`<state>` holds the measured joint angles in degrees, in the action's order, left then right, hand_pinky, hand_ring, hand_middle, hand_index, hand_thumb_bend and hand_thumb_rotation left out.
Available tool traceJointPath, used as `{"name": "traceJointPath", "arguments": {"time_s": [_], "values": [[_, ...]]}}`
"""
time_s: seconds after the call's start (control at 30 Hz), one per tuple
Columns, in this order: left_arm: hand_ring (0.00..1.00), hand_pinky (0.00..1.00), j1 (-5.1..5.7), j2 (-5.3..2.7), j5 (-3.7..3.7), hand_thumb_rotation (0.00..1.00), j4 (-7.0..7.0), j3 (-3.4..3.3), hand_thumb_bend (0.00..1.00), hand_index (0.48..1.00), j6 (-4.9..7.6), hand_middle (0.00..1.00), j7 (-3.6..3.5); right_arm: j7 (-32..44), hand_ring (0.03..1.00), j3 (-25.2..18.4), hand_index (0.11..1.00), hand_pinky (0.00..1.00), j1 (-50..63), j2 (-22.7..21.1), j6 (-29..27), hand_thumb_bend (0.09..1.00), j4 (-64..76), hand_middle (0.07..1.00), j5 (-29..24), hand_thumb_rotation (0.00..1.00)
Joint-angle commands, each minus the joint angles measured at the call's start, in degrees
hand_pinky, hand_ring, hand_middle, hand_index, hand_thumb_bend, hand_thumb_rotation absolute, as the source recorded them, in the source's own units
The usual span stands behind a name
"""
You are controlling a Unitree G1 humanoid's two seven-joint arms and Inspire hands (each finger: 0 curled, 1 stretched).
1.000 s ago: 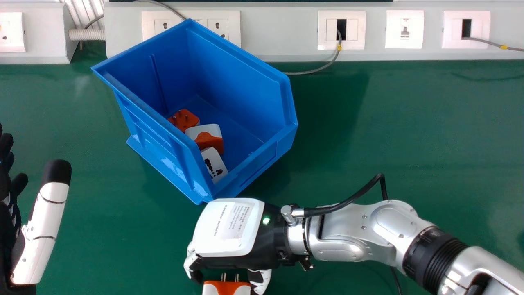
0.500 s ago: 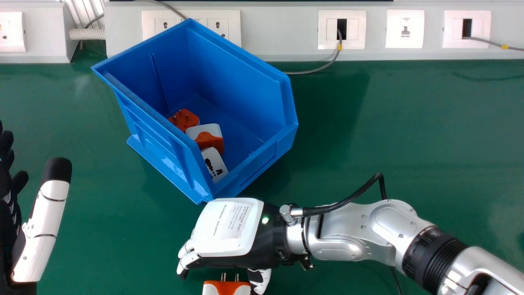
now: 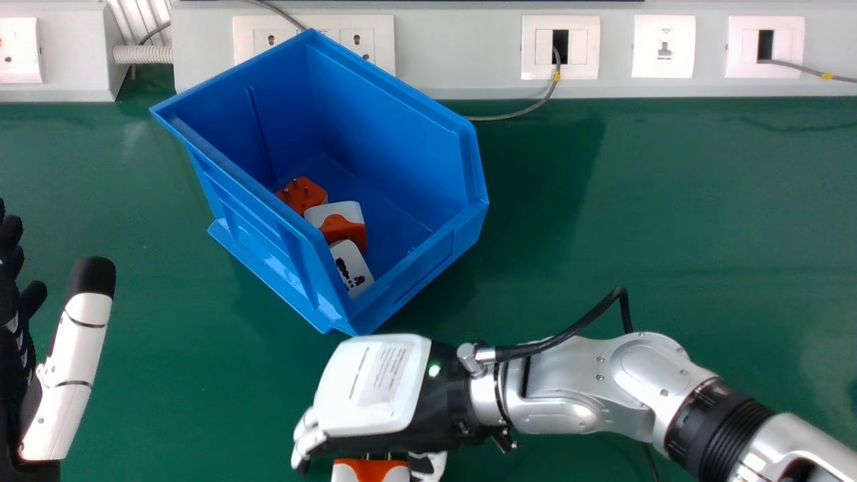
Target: Pick all objects and put in blue box
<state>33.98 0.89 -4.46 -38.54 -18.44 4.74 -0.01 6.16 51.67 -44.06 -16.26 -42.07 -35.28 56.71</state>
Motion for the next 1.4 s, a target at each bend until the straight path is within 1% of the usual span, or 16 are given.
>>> {"name": "traceJointPath", "arguments": {"time_s": [0.0, 0.2, 0.27, 0.4, 0.6, 0.77, 0.87, 0.9, 1.07, 1.1, 1.13, 1.17, 1.23, 1.3, 1.33, 1.37], "values": [[1.00, 0.95, -0.15, 0.58, -0.20, 0.85, -1.06, -0.43, 0.65, 1.000, 0.75, 1.00, 0.01, 0.8, 0.765, 1.9, 0.765, 0.60, 2.7, 0.3, -3.6, 0.662, 1.1, 0.814, -0.5, 0.00], [1.00, 0.95, -0.07, 0.48, -0.08, 0.85, -0.92, -0.62, 0.66, 1.000, 0.87, 1.00, 0.16, -1.4, 0.747, 2.3, 0.755, 0.58, 3.0, 0.5, -5.3, 0.722, 0.6, 0.797, 0.1, 0.00], [1.00, 0.95, -0.08, 0.49, -0.06, 0.85, -1.10, -0.71, 0.67, 1.000, 0.62, 1.00, 0.18, -1.8, 0.742, 2.4, 0.751, 0.58, 3.0, 0.5, -5.8, 0.726, 0.3, 0.792, 0.1, 0.00], [1.00, 0.95, -0.06, 0.44, -0.28, 0.85, -1.42, -0.73, 0.68, 1.000, 0.42, 1.00, 0.24, -2.0, 0.736, 2.7, 0.744, 0.57, 2.9, 0.9, -6.0, 0.699, -0.3, 0.786, 0.2, 0.00], [1.00, 0.95, 0.14, 0.41, -0.50, 0.85, -1.20, -0.90, 0.66, 1.000, 0.89, 1.00, 0.37, -6.4, 0.725, 3.7, 0.732, 0.56, 2.0, 1.1, -6.0, 0.693, -1.3, 0.774, 3.4, 0.00], [1.00, 0.95, 0.12, 0.49, -0.33, 0.85, -0.77, -1.09, 0.66, 1.000, 1.29, 1.00, 0.32, -8.2, 0.690, 4.1, 0.685, 0.53, 1.7, 1.8, -5.7, 0.731, -3.6, 0.736, 3.6, 0.00], [1.00, 0.95, 0.16, 0.47, -0.25, 0.85, -0.94, -1.09, 0.66, 1.000, 1.18, 1.00, 0.25, -6.0, 0.642, 3.4, 0.650, 0.50, 2.0, 2.0, -4.7, 0.744, -3.9, 0.695, 2.0, 0.00], [1.00, 0.95, 0.15, 0.47, -0.23, 0.85, -0.98, -1.09, 0.66, 1.000, 1.15, 1.00, 0.25, -5.3, 0.610, 3.1, 0.618, 0.48, 2.1, 2.1, -4.6, 0.698, -4.0, 0.668, 1.3, 0.02], [1.00, 0.95, 0.16, 0.49, -0.03, 0.85, -0.86, -1.22, 0.66, 1.000, 1.23, 1.00, 0.19, -9.0, 0.578, 2.3, 0.588, 0.46, 2.3, 2.6, -5.0, 0.662, -5.1, 0.637, 1.5, 0.02], [1.00, 0.95, 0.20, 0.50, 0.00, 0.85, -0.94, -1.27, 0.67, 1.000, 1.22, 1.00, 0.16, -10.2, 0.536, 2.5, 0.572, 0.40, 2.2, 2.7, -5.0, 0.632, -5.4, 0.595, 2.1, 0.01], [1.00, 0.95, 0.29, 0.48, 0.04, 0.85, -0.99, -1.28, 0.67, 1.000, 1.28, 1.00, 0.13, -11.9, 0.536, 2.9, 0.572, 0.40, 1.9, 2.7, -5.0, 0.632, -5.6, 0.595, 3.1, 0.01], [1.00, 0.95, 0.35, 0.46, 0.07, 0.85, -1.02, -1.29, 0.67, 1.000, 1.33, 1.00, 0.11, -13.2, 0.450, 3.2, 0.552, 0.34, 1.6, 2.7, -5.1, 0.612, -5.9, 0.570, 3.8, 0.01], [1.00, 0.95, 0.39, 0.46, 0.03, 0.85, -0.97, -1.28, 0.68, 1.000, 1.40, 1.00, 0.09, -15.3, 0.302, 3.4, 0.522, 0.22, 1.0, 2.6, -5.1, 0.576, -6.3, 0.388, 4.9, 0.05], [1.00, 0.95, 0.39, 0.48, 0.00, 0.85, -1.04, -1.28, 0.68, 1.000, 1.34, 1.00, 0.07, -16.0, 0.302, 3.4, 0.522, 0.22, 0.5, 2.6, -5.0, 0.576, -6.8, 0.388, 5.2, 0.05], [1.00, 0.95, 0.38, 0.48, -0.01, 0.86, -1.09, -1.27, 0.68, 1.000, 1.30, 1.00, 0.07, -16.3, 0.248, 3.5, 0.443, 0.18, 0.3, 2.7, -5.0, 0.604, -7.1, 0.323, 5.3, 0.04], [1.00, 0.95, 0.38, 0.48, -0.01, 0.86, -1.13, -1.26, 0.68, 1.000, 1.27, 1.00, 0.06, -16.5, 0.248, 3.6, 0.443, 0.18, 0.1, 2.8, -5.0, 0.604, -7.4, 0.323, 5.5, 0.04]]}}
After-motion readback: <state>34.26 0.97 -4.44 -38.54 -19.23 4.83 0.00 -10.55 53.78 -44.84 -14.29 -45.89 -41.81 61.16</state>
